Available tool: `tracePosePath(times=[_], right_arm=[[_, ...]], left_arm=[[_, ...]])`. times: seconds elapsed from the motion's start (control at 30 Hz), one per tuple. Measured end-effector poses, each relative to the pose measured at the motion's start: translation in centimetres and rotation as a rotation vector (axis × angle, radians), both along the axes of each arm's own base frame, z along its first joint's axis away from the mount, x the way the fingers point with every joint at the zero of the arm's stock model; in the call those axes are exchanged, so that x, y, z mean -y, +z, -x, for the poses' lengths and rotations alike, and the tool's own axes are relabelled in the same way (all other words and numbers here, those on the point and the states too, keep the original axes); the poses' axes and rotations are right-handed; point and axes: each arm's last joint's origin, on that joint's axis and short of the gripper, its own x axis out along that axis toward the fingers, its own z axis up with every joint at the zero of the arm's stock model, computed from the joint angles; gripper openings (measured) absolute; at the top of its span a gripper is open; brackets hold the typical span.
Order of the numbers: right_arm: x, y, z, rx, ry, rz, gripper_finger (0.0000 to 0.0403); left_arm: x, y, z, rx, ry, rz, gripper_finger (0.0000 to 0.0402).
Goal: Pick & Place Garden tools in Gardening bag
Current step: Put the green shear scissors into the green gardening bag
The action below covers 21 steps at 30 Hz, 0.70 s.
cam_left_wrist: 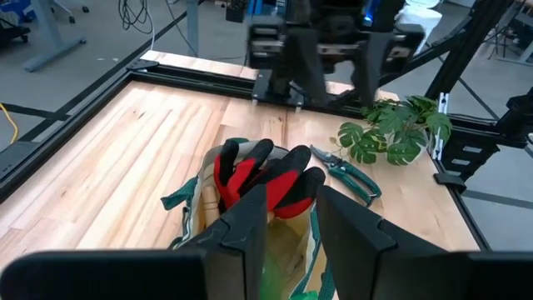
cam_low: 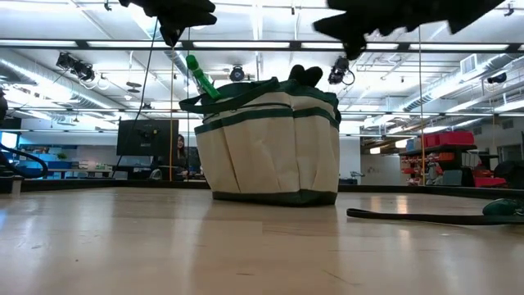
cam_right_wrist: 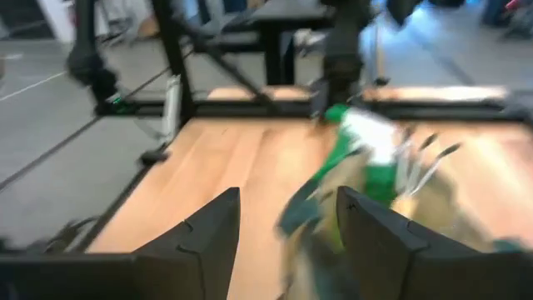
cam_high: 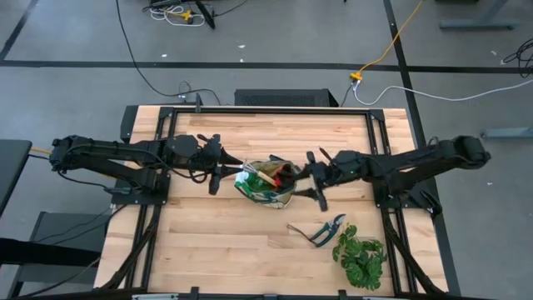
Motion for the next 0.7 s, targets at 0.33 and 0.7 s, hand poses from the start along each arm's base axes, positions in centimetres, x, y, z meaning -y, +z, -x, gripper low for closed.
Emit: tracePosePath(times=[0.33,0.7], right_arm=[[-3.9,-1.5,2.6,-0.277,0.051,-0.078,0.0201],[-7.1,-3.0,4.6,-0.494,0.075,-0.162,0.0198]], left_arm=[[0.0,0.0,0.0,0.003,0.007,0.023,0.0112],[-0.1,0.0,0.0,0.003,0.032,0.015,0.0112]])
